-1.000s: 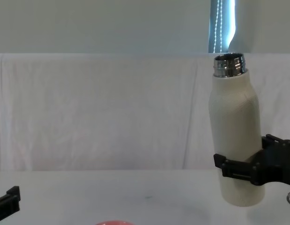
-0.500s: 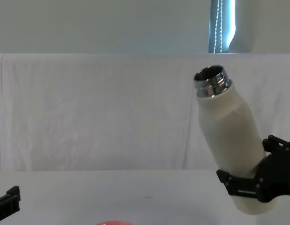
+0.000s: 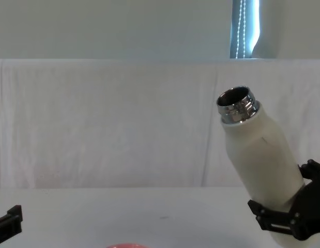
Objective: Grasp the thermos with one hand and pour water into the cup lid.
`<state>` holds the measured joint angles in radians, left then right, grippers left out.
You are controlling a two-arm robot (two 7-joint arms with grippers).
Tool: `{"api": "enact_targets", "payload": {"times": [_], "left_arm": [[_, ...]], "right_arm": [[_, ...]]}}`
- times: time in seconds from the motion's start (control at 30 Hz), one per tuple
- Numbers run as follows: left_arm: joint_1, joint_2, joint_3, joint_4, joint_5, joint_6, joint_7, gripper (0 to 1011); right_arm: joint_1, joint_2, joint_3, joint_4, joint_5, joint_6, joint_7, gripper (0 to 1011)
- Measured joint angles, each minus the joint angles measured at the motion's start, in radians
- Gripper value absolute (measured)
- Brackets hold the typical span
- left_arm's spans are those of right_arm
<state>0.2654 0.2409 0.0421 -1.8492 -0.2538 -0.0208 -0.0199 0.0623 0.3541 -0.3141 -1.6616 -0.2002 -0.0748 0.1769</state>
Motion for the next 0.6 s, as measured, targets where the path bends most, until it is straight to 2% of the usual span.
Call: {"api": "enact_targets", "payload": {"times": [0.1, 0.23, 0.6], "left_arm": [[0.0, 0.0, 0.0, 0.0, 0.0, 0.0, 0.0, 1001], [0.0, 0.0, 0.0, 0.0, 0.0, 0.0, 0.0, 1001], [0.0, 0.0, 0.0, 0.0, 0.0, 0.0, 0.0, 1001]], "right_arm": [[-0.006, -0.01, 0.007, 0.009, -0.005, -0.007, -0.004, 962], [-0.009, -0.017, 0.008, 0.022, -0.048, -0.024, -0.014, 962], [-0.001, -0.002, -0.015, 0.021, -0.16, -0.075, -0.032, 962]]}}
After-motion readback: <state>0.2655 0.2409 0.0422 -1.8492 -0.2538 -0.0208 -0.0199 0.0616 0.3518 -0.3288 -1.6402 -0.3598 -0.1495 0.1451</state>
